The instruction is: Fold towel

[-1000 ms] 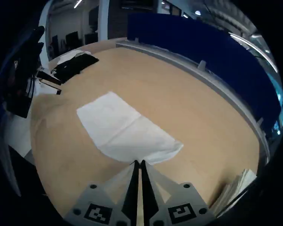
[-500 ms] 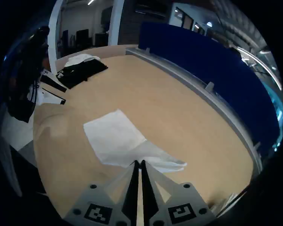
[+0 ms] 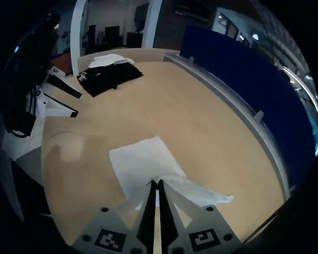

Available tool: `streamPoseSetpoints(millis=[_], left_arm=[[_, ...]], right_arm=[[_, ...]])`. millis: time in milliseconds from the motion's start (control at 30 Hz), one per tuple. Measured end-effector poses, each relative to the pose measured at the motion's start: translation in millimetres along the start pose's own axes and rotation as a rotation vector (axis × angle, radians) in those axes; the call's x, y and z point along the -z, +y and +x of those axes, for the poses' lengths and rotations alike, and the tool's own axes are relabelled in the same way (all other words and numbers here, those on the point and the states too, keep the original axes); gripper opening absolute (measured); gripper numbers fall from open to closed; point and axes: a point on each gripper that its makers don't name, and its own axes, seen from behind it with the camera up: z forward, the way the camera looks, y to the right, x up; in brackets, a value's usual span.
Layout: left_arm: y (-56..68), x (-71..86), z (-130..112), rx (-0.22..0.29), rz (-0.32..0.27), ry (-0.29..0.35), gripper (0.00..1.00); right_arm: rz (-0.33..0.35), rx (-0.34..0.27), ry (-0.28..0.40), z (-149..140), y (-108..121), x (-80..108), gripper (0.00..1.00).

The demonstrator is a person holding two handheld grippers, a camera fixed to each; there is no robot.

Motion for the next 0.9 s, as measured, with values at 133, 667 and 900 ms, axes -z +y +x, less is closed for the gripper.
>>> streamPoseSetpoints(millis=[133, 667, 900], left_arm=[[-6.8, 6.6, -2, 0.010, 0.013, 0.004, 0.89], [-18.2, 10.1, -14, 0.044, 0.026, 0.000, 0.89], [-16.0, 5.4, -10, 0.036, 0.016, 0.000, 0.89]], right_arm=[[0.041, 0.017, -0.003, 12, -20, -24.9, 0.05], [0.147, -0.040, -0.020, 6, -74, -98.0, 0.06], [0.154, -0.070, 0.007, 11, -71, -90.4, 0.32]])
